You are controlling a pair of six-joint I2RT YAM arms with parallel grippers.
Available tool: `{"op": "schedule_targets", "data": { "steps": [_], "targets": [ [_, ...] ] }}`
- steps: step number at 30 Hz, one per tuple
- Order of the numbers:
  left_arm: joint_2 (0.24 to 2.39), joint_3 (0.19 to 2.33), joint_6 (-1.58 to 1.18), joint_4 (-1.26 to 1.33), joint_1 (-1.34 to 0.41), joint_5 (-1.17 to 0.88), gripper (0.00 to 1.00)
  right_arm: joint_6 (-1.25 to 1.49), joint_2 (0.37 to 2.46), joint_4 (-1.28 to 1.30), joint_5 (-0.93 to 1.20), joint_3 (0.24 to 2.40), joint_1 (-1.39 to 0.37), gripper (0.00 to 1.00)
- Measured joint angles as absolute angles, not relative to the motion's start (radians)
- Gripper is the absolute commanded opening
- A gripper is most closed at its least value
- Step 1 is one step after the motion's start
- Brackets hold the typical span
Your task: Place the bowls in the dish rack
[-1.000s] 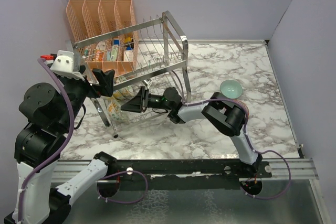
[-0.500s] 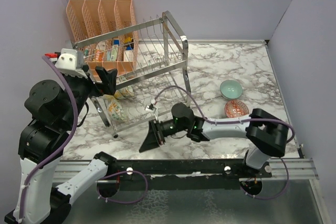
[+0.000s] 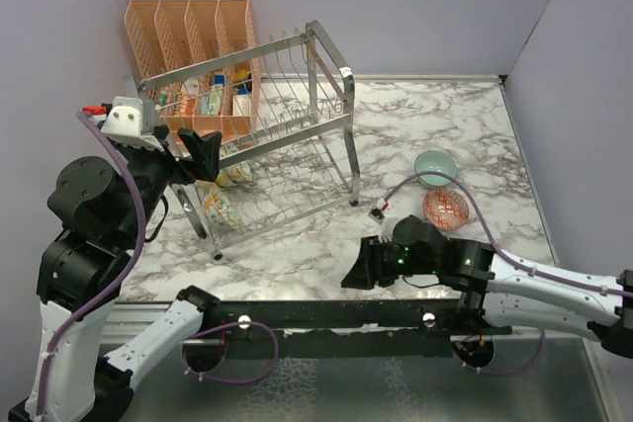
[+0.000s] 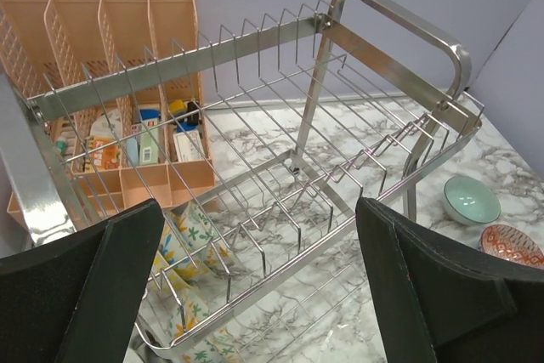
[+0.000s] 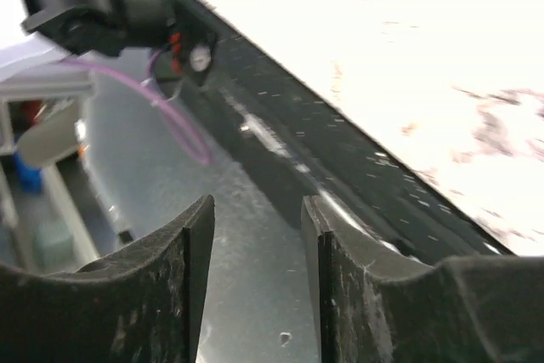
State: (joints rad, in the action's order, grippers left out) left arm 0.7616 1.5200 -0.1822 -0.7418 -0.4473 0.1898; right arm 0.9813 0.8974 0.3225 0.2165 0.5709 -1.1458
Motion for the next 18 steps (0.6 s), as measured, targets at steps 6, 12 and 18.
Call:
{"op": "schedule_targets", "data": {
  "steps": [6, 12, 18],
  "targets": [
    [0.758, 1.467, -0.182, -0.731, -0.447, 0.179, 0.99, 0.998, 0.841, 0.612, -0.039, 0.638, -1.144, 0.63],
    [0.758, 1.451, -0.187, -0.721, -0.447, 0.159, 0.99, 0.929, 1.045, 0.724, -0.194, 0.796, -1.091, 0.64],
    [0.758, 1.447, -0.192, -0.718, -0.447, 0.141, 0.99, 0.772, 1.105, 0.681, -0.197, 0.849, -0.817, 0.65]
  ]
}}
